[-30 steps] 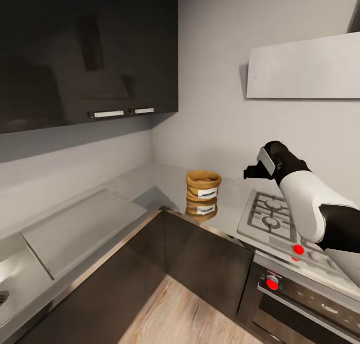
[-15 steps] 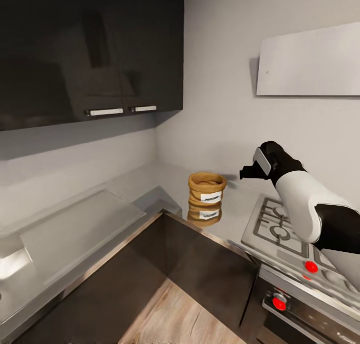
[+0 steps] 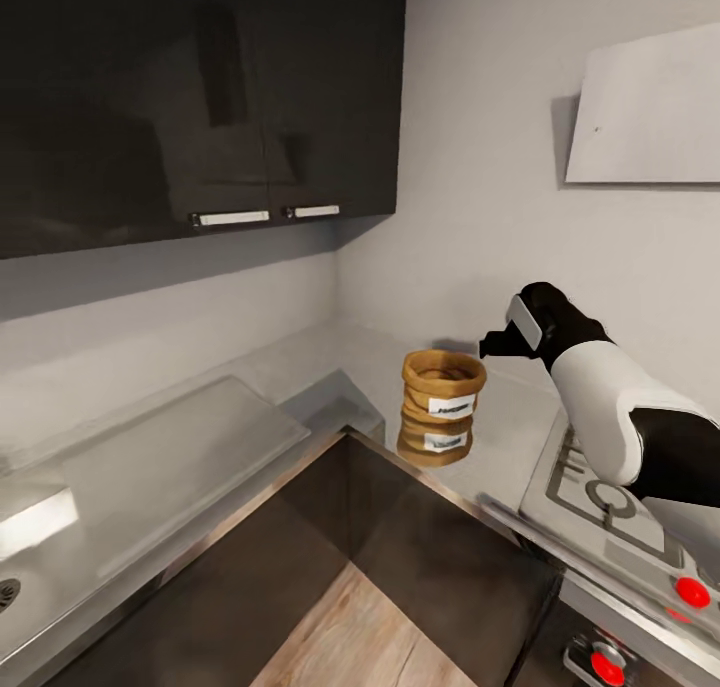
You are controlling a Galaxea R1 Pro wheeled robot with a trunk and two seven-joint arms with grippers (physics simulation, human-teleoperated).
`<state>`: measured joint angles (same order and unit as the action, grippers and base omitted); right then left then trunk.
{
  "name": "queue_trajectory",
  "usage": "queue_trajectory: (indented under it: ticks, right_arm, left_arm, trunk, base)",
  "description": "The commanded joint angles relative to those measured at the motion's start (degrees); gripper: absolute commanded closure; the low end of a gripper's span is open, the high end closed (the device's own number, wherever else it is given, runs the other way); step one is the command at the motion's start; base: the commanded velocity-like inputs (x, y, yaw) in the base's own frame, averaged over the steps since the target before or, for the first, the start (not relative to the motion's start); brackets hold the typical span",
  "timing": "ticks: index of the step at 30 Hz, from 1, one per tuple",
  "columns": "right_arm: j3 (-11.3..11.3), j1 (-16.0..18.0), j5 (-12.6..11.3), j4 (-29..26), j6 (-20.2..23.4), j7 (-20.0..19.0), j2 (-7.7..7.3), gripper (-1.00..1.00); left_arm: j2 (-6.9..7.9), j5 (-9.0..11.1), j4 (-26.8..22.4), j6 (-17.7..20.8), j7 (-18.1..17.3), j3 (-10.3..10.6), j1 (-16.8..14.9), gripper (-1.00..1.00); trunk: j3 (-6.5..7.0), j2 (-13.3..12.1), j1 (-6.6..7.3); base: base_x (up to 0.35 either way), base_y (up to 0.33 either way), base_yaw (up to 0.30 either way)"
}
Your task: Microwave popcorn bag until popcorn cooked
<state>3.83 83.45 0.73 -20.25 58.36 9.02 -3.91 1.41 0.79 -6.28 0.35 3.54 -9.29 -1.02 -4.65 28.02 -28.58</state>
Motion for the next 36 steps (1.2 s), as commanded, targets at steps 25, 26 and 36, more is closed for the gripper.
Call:
queue_trajectory:
  ticks: [25,26,36]
  right_arm:
    - [0.44,0.05,0.06,-0.05,0.18,0.16,0.04,-1.00]
    - [0.45,0.05,0.06,-0.05,0.18,0.15,0.04,-1.00]
    - [0.48,0.05,0.06,2.72,0.02,0.08,0.00,-1.00]
  left_arm:
    - [-0.03,0.09,-0.02,-0.12,0.06,-0.19,-0.04,-1.00]
    - [-0.06,0.09,0.00,-0.17,0.06,-0.20,-0.04,-1.00]
    - [-0.01,0.09,-0.01,-0.26,0.06,-0.20,-0.04,-1.00]
  trunk:
    - [-0.19,0.10,-0.06]
    - [-0.19,0.10,-0.06]
    - [-0.44,0.10,-0.06]
  base:
    - [0.221,-0.047,0.005]
    - [0.108,-0.093,0.000]
    - [0.014,-0.012,0.000]
